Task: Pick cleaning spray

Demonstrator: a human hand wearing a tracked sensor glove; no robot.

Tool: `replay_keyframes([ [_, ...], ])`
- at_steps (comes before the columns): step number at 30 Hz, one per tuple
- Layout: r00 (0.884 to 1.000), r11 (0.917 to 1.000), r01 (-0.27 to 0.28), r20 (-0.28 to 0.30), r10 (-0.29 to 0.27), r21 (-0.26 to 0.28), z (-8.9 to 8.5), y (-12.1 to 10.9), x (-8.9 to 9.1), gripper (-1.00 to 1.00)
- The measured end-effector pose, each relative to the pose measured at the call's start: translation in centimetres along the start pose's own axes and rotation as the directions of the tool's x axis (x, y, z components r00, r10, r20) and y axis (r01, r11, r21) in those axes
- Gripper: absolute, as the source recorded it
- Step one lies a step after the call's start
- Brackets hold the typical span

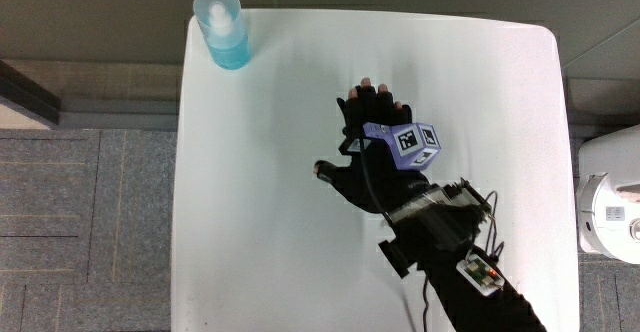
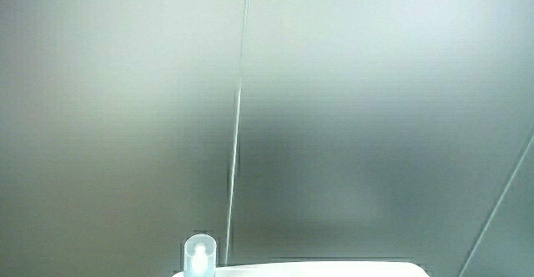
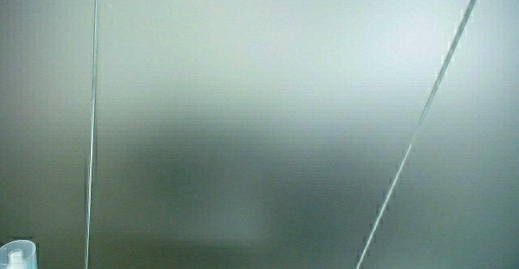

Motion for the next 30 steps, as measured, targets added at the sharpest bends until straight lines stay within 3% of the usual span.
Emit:
replay_keyframes([
  [2,0.999,1.0,-0.002,-0.032,0.002,0.0,0.0,0.5,-0.2,0.0],
  [4,0.999,0.9991,0.034,-0.02,-0.035,-0.026,0.3,0.8,-1.0,0.0],
  [8,0.999,0.9993,-0.031,0.04,0.03,0.02,1.0,1.5,-2.2,0.0],
  [9,0.999,0.9997,-0.003,0.049,0.001,0.024,1.3,1.6,-2.3,0.0],
  [11,0.996,0.9955,-0.044,0.076,0.037,0.084,1.1,2.3,-1.5,0.0],
  [13,0.992,0.9861,-0.086,0.106,0.071,0.142,0.8,3.0,-0.8,0.0],
  [15,0.997,0.9928,-0.077,0.024,0.075,0.092,1.1,2.9,-1.9,0.0],
  [17,0.995,0.9964,-0.069,-0.07,0.073,0.049,1.0,3.1,-2.4,0.0],
  [18,0.997,0.9971,-0.058,-0.041,0.06,0.049,1.1,3.0,-2.9,0.0],
  [21,0.998,0.9998,0.006,-0.062,-0.005,0.018,1.5,3.1,-3.8,0.0],
  [24,0.998,0.9972,-0.047,-0.049,0.05,0.058,1.9,3.6,-4.6,0.0],
  [26,0.994,0.9905,-0.103,0.033,0.1,0.091,1.7,4.7,-3.1,0.0],
  [30,0.995,0.9884,-0.098,0.044,0.094,0.116,2.0,4.6,-3.3,0.0],
])
